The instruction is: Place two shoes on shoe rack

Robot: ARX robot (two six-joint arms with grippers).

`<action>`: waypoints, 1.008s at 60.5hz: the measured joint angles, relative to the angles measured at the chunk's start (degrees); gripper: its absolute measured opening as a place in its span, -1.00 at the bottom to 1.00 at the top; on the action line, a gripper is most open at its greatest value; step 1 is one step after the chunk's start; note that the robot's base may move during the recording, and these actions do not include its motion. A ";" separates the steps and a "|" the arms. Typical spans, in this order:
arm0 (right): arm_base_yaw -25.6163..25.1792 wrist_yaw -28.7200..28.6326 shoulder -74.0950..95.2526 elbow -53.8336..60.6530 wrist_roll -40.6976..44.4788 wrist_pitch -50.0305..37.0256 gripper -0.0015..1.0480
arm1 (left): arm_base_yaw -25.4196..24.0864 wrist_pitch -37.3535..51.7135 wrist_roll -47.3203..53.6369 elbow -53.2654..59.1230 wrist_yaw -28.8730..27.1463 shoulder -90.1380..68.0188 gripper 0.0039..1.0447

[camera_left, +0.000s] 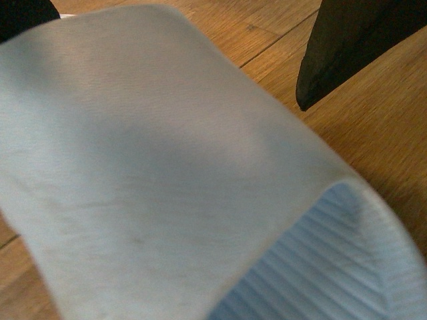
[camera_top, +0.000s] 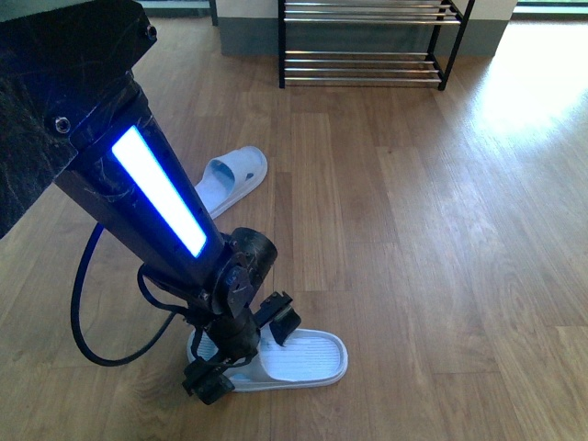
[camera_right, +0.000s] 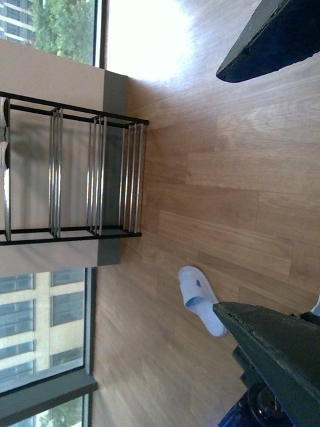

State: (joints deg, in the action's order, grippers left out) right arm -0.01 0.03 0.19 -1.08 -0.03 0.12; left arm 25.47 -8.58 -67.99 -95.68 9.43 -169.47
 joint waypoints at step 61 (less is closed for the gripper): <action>0.00 -0.02 0.00 -0.02 0.00 0.00 0.82 | -1.88 -13.42 3.50 -3.54 -14.25 -1.86 -0.55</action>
State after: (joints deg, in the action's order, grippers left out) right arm -0.01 0.01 0.19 -1.10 -0.03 0.12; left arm 23.59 -22.00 -64.49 -99.22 -4.82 -171.33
